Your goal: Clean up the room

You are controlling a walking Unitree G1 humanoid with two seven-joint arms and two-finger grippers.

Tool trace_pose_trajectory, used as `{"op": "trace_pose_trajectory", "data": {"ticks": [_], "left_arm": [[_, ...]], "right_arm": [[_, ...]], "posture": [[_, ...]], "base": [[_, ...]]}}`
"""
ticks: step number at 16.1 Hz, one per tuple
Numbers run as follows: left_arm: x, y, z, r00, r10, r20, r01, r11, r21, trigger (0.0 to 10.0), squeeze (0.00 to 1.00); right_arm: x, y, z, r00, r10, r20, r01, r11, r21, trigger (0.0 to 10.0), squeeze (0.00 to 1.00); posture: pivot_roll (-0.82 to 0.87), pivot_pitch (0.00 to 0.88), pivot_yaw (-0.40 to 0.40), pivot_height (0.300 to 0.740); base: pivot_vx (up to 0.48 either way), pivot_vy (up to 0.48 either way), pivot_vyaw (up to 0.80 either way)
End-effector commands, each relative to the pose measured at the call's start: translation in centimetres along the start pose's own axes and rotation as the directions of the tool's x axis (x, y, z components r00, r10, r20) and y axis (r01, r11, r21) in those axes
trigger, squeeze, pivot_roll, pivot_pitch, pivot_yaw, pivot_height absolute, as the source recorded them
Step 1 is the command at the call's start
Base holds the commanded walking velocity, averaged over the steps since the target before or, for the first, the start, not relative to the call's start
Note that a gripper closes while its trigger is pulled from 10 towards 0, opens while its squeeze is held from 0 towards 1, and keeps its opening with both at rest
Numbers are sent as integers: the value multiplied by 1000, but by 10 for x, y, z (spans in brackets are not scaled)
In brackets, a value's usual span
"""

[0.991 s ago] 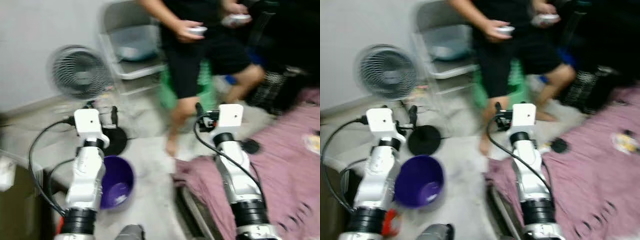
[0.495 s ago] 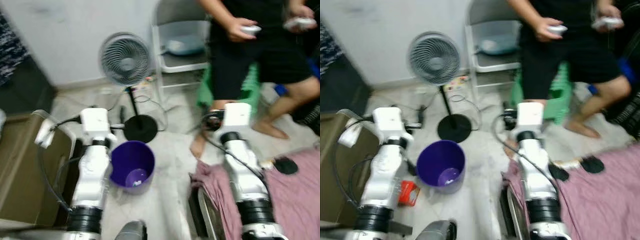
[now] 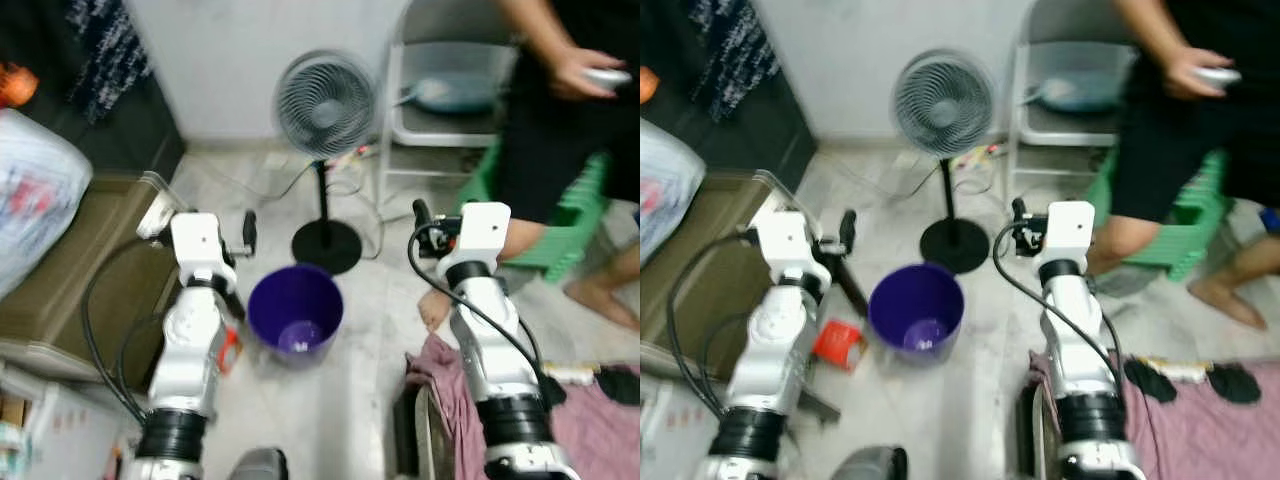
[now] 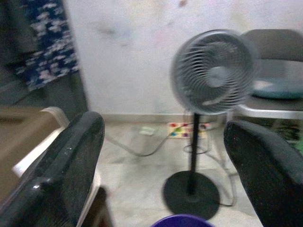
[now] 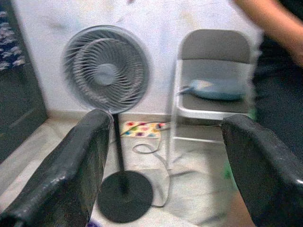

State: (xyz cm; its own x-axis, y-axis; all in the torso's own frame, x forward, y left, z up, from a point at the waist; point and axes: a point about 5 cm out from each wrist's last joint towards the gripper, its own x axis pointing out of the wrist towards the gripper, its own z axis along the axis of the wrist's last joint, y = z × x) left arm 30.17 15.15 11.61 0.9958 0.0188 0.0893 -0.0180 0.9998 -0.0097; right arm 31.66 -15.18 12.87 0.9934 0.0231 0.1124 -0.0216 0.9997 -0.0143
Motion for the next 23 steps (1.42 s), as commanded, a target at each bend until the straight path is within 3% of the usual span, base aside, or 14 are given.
{"op": "trace_pose_trajectory", "data": {"ticks": [1, 14, 23], "left_arm": [[0, 2, 0, 1000, 8, -3, -8, 1000, -4, 10000, 0], [1, 0, 0, 1000, 8, 2, -8, 1000, 19, 10000, 0], [0, -3, 1, 1000, -18, 13, 18, 1000, 4, 10000, 0]], "right_arm": [[1, 1, 0, 1000, 6, -1, -6, 1000, 1, 10000, 0], [4, 2, 0, 1000, 3, 8, -3, 1000, 6, 10000, 0], [3, 0, -2, 1000, -13, -3, 13, 999, 38, 10000, 0]], "posture": [[-16, 59, 41, 740], [-9, 49, 46, 740], [-10, 58, 49, 740]], "base": [[0, 0, 769], [0, 0, 768], [0, 0, 0]]}}
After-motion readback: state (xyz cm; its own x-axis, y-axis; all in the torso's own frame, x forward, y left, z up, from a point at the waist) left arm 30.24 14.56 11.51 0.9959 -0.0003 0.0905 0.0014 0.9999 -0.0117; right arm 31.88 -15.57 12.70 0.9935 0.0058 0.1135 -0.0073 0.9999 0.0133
